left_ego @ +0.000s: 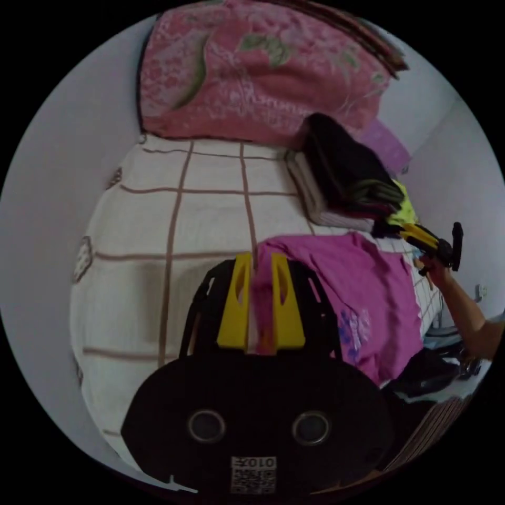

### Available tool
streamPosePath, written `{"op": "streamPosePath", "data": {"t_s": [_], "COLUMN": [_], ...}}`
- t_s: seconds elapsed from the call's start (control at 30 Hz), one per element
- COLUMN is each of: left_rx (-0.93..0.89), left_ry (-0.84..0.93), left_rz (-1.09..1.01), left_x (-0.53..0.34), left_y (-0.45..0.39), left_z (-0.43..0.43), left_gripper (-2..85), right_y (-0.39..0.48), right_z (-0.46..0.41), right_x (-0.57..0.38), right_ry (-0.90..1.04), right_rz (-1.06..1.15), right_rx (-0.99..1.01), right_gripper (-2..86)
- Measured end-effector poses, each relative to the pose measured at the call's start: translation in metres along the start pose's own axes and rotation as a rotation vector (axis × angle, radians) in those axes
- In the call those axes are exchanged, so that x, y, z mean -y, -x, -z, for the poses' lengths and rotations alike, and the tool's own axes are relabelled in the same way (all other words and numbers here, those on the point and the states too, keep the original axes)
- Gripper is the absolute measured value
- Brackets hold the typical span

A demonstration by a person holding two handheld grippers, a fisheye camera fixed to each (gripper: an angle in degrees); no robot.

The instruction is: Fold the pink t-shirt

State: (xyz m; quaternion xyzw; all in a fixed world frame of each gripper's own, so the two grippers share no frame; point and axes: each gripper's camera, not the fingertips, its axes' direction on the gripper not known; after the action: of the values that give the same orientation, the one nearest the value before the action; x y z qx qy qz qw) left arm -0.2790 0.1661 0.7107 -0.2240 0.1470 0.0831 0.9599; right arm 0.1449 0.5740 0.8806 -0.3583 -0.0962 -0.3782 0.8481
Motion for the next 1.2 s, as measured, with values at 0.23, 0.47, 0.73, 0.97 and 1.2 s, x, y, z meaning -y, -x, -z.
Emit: {"op": "streamPosePath", "data": {"t_s": [0.23, 0.47, 0.73, 0.97, 1.2], "left_rx": [-0.182, -0.162, 0.071, -0.136, -0.179], "left_ry": [0.145, 0.300, 0.450, 0.342, 0.254], "left_rz": [-0.153, -0.276, -0.444, -0.378, -0.352], "left_x": [-0.166, -0.233, -0.228, -0.232, -0.246], "left_y": [-0.103, -0.203, -0.248, -0.232, -0.225], "left_z": [0.038, 0.019, -0.022, 0.041, 0.120], "left_gripper": [8.0, 9.0, 5.1, 0.8, 0.3], "right_y": [0.077, 0.108, 0.078, 0.085, 0.140], "right_z": [0.037, 0.055, 0.070, 0.057, 0.006], "right_x": [-0.127, -0.194, -0.240, -0.271, -0.287], "right_ry": [0.119, 0.173, 0.159, 0.151, 0.235], "right_rz": [0.079, 0.016, -0.087, -0.023, 0.253], "right_rx": [0.255, 0.346, 0.276, 0.292, 0.375], "right_gripper": [10.1, 9.1, 7.9, 9.1, 13.7]}}
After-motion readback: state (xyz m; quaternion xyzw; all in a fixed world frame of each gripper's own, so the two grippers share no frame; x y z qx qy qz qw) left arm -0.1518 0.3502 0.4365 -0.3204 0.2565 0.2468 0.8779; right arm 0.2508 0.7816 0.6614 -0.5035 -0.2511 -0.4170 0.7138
